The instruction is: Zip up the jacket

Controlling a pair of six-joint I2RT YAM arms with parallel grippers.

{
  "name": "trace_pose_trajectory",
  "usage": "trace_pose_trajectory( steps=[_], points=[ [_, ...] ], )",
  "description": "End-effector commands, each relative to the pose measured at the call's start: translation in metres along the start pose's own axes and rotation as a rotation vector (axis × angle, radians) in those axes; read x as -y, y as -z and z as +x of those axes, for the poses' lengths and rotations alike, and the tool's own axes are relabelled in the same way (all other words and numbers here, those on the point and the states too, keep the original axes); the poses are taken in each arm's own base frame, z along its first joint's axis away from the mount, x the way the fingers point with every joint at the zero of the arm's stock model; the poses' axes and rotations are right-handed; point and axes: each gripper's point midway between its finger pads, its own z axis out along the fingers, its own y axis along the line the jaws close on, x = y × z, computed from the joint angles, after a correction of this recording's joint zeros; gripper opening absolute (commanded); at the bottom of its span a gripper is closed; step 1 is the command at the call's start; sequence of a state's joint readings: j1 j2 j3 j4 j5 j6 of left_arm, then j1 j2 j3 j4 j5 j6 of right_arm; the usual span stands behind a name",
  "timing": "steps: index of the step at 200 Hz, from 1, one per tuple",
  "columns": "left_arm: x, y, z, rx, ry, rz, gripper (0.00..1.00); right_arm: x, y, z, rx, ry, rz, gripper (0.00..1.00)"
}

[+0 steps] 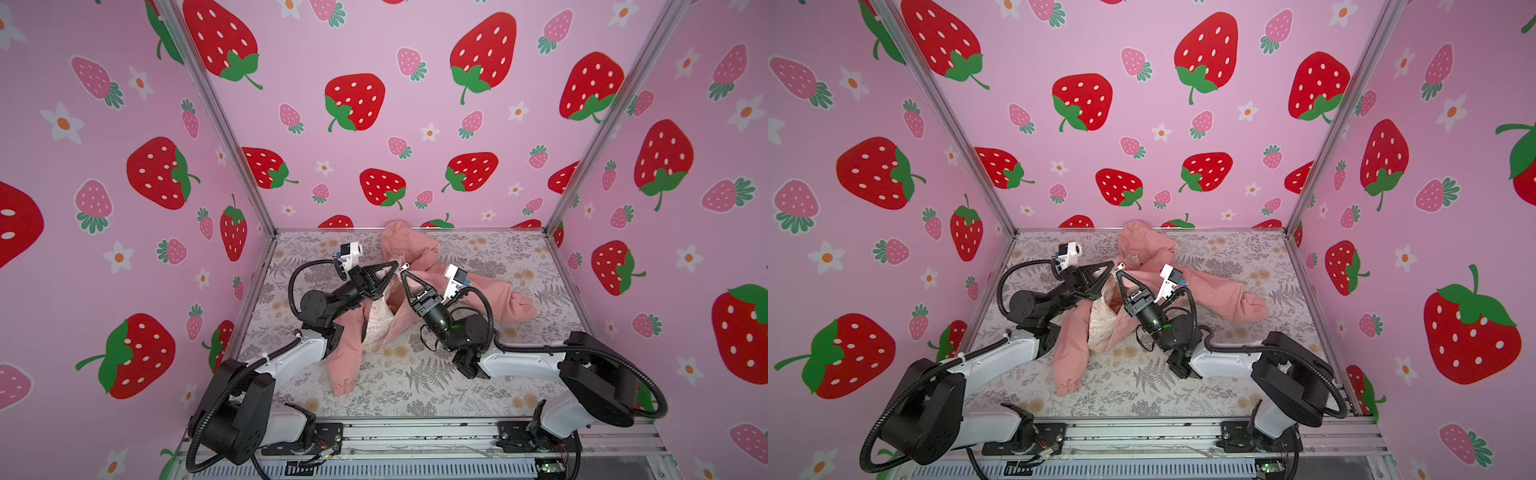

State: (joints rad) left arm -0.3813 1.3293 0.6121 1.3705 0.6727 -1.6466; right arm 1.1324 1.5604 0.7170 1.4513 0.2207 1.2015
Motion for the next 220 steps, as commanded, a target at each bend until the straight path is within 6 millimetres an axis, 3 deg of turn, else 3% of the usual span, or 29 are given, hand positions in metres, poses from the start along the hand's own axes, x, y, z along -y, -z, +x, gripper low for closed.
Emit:
trace_pose_trajectory(
  steps=[1, 42, 87, 116, 171, 206, 220],
  points=[
    [0.026, 0.004, -0.042, 0.207, -0.049, 0.08, 0.0, -0.013, 0.025, 0.084, -0.338, -0.026, -0.078, 0.0],
    [0.001, 0.013, -0.036, 0.197, -0.008, 0.025, 0.0, -0.008, 0.026, 0.077, -0.346, 0.005, -0.044, 0.0],
    [-0.039, 0.032, -0.027, 0.198, 0.025, -0.083, 0.0, 0.03, 0.039, 0.072, -0.389, 0.021, 0.088, 0.0],
    [-0.071, 0.046, -0.016, 0.181, 0.012, -0.204, 0.0, 0.054, 0.05, 0.081, -0.445, 0.024, 0.159, 0.0],
    [-0.084, 0.055, -0.01, 0.158, -0.015, -0.252, 0.0, 0.082, 0.068, 0.105, -0.536, -0.031, 0.21, 0.0],
    [-0.089, 0.062, -0.006, 0.15, -0.013, -0.269, 0.0, 0.094, 0.082, 0.107, -0.562, -0.031, 0.246, 0.0],
    [-0.09, 0.063, -0.004, 0.14, -0.011, -0.275, 0.0, 0.098, 0.089, 0.106, -0.572, -0.03, 0.259, 0.11]
  ],
)
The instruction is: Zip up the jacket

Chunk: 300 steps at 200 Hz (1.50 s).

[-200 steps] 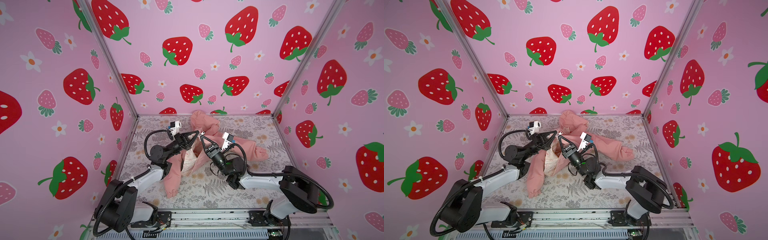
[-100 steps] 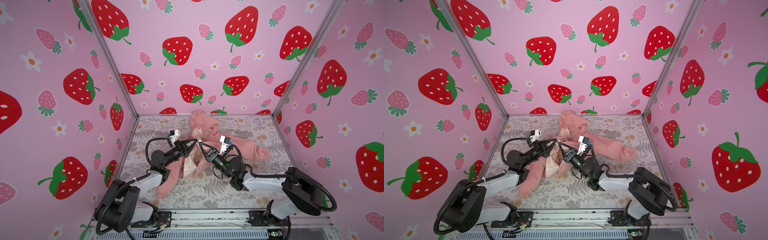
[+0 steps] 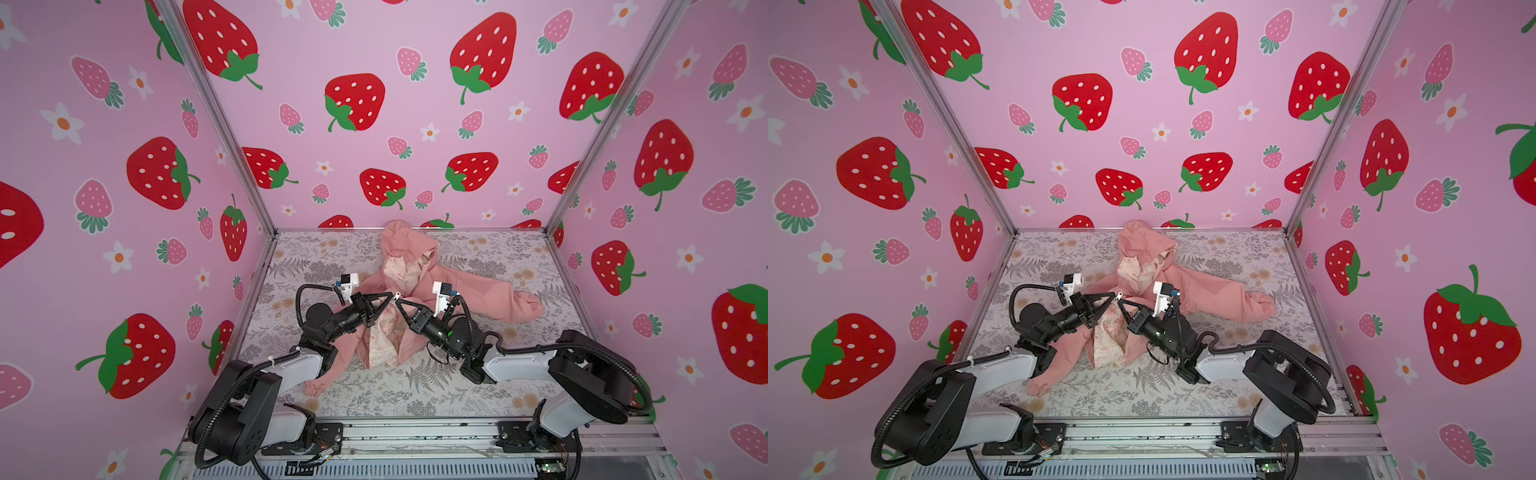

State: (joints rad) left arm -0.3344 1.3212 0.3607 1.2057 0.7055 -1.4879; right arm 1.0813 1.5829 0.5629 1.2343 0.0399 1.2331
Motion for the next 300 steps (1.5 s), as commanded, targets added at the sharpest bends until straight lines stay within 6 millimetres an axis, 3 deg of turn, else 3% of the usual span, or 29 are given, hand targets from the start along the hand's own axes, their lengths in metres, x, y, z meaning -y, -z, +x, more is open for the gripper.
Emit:
trace_pose_trajectory(
  steps=[1, 30, 68, 95, 122, 141, 171, 228, 300],
  points=[
    [0.023, 0.004, -0.031, 0.141, -0.079, 0.055, 0.0, 0.003, 0.02, 0.065, -0.285, -0.019, -0.037, 0.12],
    [0.02, 0.005, -0.027, 0.126, -0.085, 0.038, 0.0, 0.007, 0.035, 0.075, -0.347, 0.002, -0.031, 0.34],
    [0.017, 0.004, -0.021, 0.085, -0.077, 0.026, 0.0, 0.003, 0.058, 0.077, -0.435, 0.113, -0.005, 0.48],
    [0.014, 0.004, -0.015, 0.05, -0.069, 0.002, 0.0, -0.018, 0.065, 0.056, -0.449, 0.309, 0.058, 0.57],
    [0.017, 0.003, -0.007, -0.002, -0.055, -0.007, 0.0, -0.038, 0.07, 0.015, -0.392, 0.498, 0.125, 0.65],
    [0.024, 0.002, -0.002, -0.036, -0.045, -0.002, 0.0, -0.043, 0.069, -0.017, -0.351, 0.608, 0.162, 0.66],
    [0.035, 0.002, 0.006, -0.1, -0.026, -0.007, 0.0, -0.044, 0.057, -0.039, -0.376, 0.731, 0.176, 0.59],
    [0.045, 0.002, 0.013, -0.143, 0.017, -0.002, 0.0, -0.041, 0.026, -0.033, -0.474, 0.764, 0.054, 0.5],
    [0.046, 0.002, 0.015, -0.159, 0.035, 0.007, 0.0, -0.044, 0.008, -0.028, -0.5, 0.723, -0.033, 0.44]
  ],
)
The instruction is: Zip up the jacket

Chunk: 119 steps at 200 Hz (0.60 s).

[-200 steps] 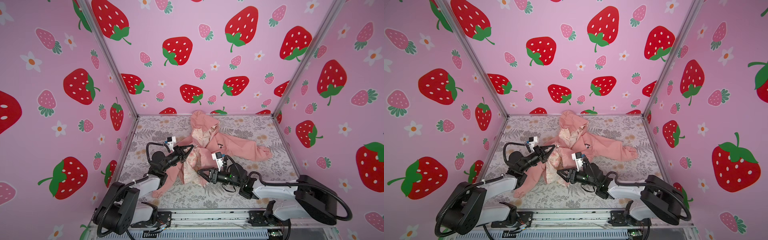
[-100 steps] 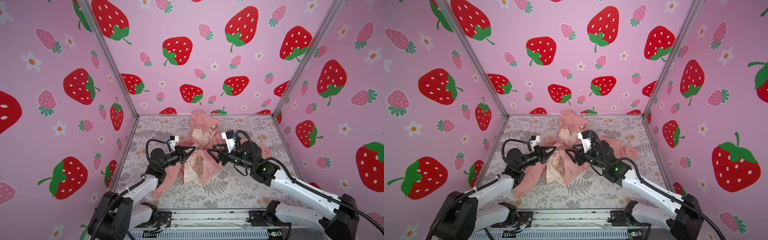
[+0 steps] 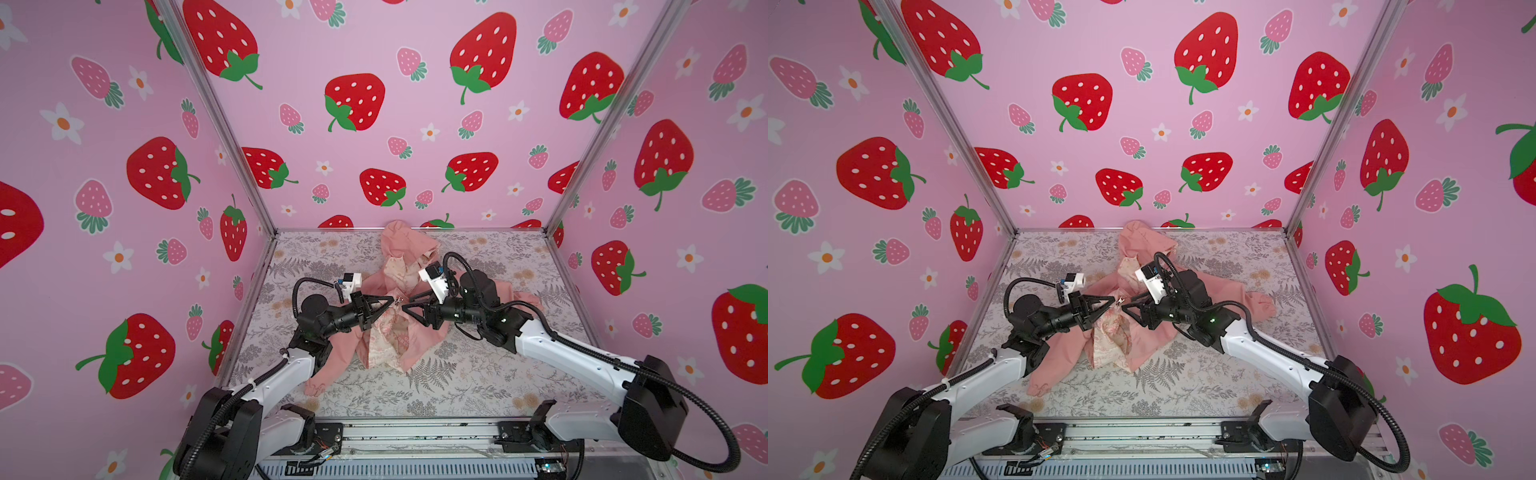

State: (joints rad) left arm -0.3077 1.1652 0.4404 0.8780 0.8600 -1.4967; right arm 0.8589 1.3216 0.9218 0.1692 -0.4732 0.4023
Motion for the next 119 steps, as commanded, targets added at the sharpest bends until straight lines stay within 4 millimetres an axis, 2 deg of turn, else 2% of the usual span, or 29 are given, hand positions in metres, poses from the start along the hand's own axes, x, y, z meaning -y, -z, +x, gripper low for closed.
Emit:
trace_pose_trajectory(
  steps=[1, 34, 119],
  points=[
    [0.027, -0.002, 0.0, -0.028, -0.042, 0.061, 0.0, -0.012, -0.001, -0.021, 0.048, 0.049, -0.07, 0.44],
    [0.027, -0.002, 0.0, -0.03, -0.039, 0.067, 0.0, -0.011, -0.006, -0.023, 0.048, 0.031, -0.092, 0.43],
    [0.027, -0.002, 0.0, -0.031, -0.038, 0.068, 0.0, -0.013, -0.013, -0.025, 0.06, 0.002, -0.135, 0.34]
  ],
)
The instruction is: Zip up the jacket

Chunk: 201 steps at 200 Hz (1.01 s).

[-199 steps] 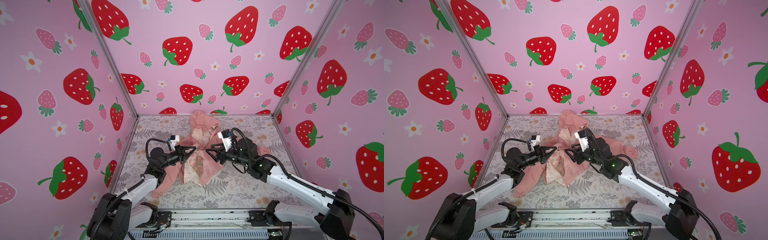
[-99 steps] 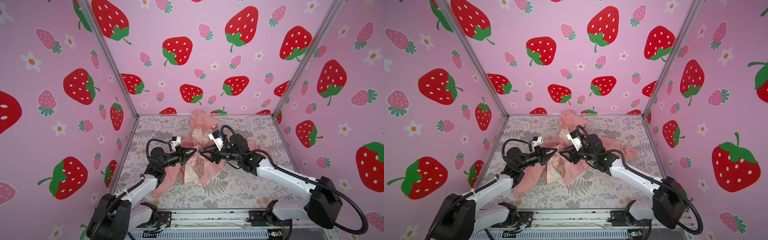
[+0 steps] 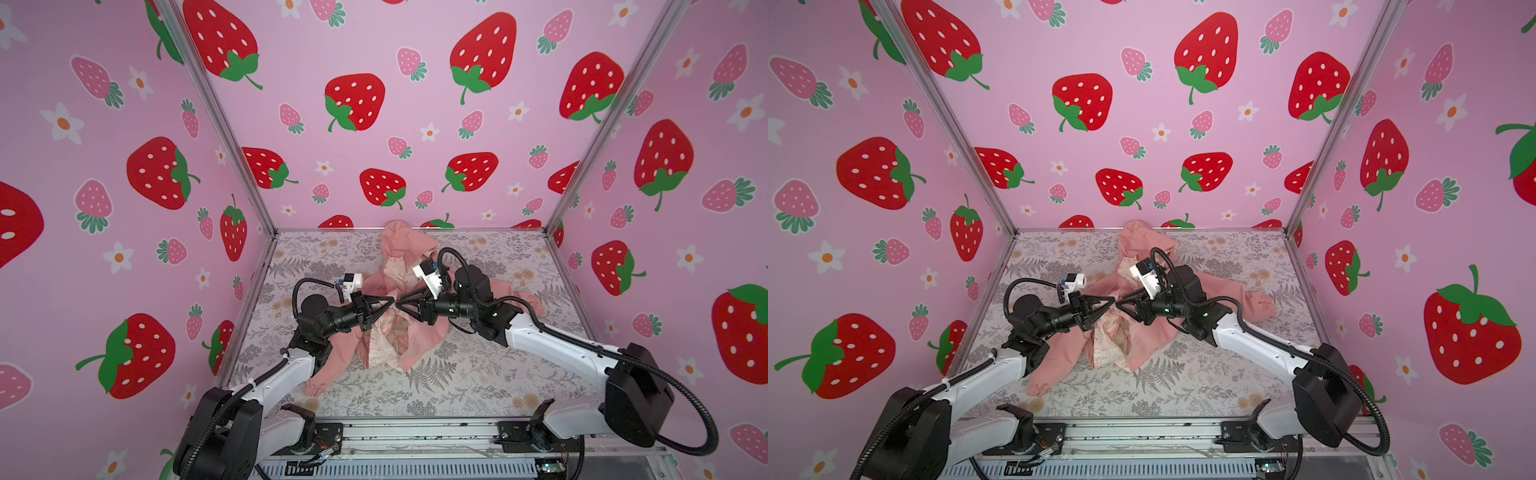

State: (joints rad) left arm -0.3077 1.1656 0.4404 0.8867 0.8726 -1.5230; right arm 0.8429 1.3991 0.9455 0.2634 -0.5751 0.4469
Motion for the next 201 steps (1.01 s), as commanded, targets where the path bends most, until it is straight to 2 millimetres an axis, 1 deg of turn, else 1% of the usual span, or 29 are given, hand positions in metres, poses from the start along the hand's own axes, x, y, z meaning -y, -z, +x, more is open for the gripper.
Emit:
trace_pose_trajectory(
  steps=[1, 13, 81, 102, 115, 125, 128, 131, 144, 150, 157, 167, 174, 194, 201],
  points=[
    [0.026, -0.002, -0.001, -0.02, -0.057, 0.061, 0.0, -0.01, 0.001, -0.019, 0.049, 0.033, -0.041, 0.34],
    [0.026, -0.002, -0.001, -0.019, -0.059, 0.062, 0.0, -0.01, 0.0, -0.019, 0.048, 0.033, -0.042, 0.33],
    [0.027, -0.003, -0.002, -0.018, -0.055, 0.069, 0.0, -0.009, -0.002, -0.017, 0.044, 0.02, -0.048, 0.15],
    [0.028, -0.002, -0.002, -0.016, -0.057, 0.073, 0.0, -0.009, -0.003, -0.017, 0.043, 0.017, -0.05, 0.08],
    [0.029, -0.002, -0.001, -0.019, -0.056, 0.075, 0.0, -0.008, -0.003, -0.017, 0.044, 0.014, -0.05, 0.0],
    [0.029, -0.002, -0.001, -0.021, -0.055, 0.073, 0.0, -0.009, -0.002, -0.018, 0.049, 0.012, -0.046, 0.0],
    [0.029, -0.002, 0.0, -0.023, -0.056, 0.074, 0.04, -0.008, -0.002, -0.019, 0.051, 0.011, -0.043, 0.0],
    [0.028, -0.002, 0.0, -0.022, -0.055, 0.073, 0.11, -0.007, -0.002, -0.019, 0.052, 0.009, -0.04, 0.0],
    [0.025, -0.001, 0.0, -0.022, -0.053, 0.066, 0.34, -0.006, -0.001, -0.022, 0.062, 0.003, -0.029, 0.0],
    [0.022, -0.001, 0.001, -0.021, -0.053, 0.06, 0.42, -0.006, -0.001, -0.023, 0.067, 0.0, -0.025, 0.0],
    [0.018, 0.0, 0.002, -0.017, -0.051, 0.049, 0.48, -0.005, 0.0, -0.024, 0.072, -0.005, -0.018, 0.0],
    [0.012, 0.002, 0.004, -0.013, -0.055, 0.033, 0.53, -0.005, -0.001, -0.025, 0.077, -0.011, -0.016, 0.0],
    [0.009, 0.004, 0.006, -0.015, -0.063, 0.021, 0.55, -0.004, -0.001, -0.025, 0.079, -0.017, -0.014, 0.0],
    [-0.003, 0.007, 0.016, -0.025, -0.098, -0.031, 0.57, -0.002, -0.003, -0.025, 0.082, -0.028, -0.011, 0.0],
    [-0.004, 0.007, 0.019, -0.029, -0.116, -0.044, 0.58, -0.002, -0.003, -0.025, 0.081, -0.031, -0.012, 0.0]
  ],
)
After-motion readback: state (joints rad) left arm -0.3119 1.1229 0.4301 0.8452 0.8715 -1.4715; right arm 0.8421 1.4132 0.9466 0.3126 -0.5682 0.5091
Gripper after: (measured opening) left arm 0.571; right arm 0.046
